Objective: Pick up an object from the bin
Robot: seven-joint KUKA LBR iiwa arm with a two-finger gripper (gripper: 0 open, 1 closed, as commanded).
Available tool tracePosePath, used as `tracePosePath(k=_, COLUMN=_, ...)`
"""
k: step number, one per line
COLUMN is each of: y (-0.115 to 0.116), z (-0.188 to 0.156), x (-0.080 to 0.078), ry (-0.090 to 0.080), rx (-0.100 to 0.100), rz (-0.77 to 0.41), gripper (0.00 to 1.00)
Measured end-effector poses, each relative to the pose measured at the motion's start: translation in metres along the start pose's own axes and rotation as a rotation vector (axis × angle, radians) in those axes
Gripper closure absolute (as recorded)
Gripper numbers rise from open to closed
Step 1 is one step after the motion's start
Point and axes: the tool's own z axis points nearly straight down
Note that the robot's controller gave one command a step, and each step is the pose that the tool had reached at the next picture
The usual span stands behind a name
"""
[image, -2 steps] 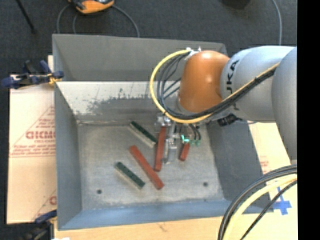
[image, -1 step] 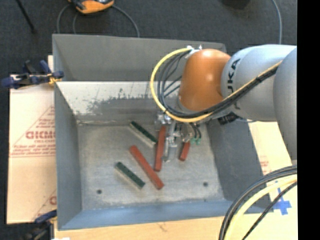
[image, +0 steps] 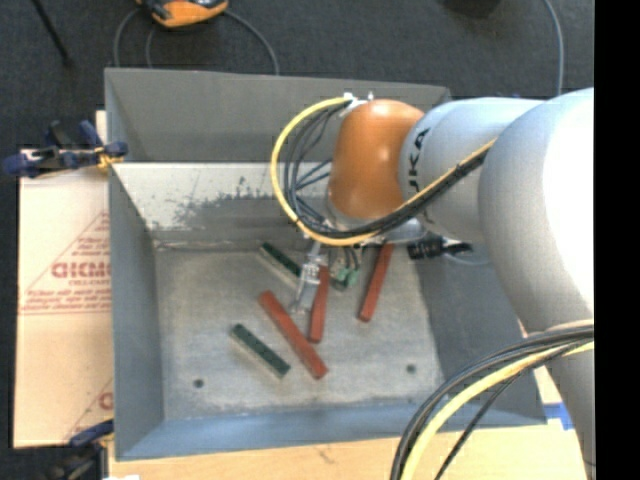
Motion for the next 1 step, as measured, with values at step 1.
tracePosePath(k=1, y=0.0129, z=0.0258, x=-0.0088, ry=0.011, rx=0.004, rz=0.004, gripper=0.0)
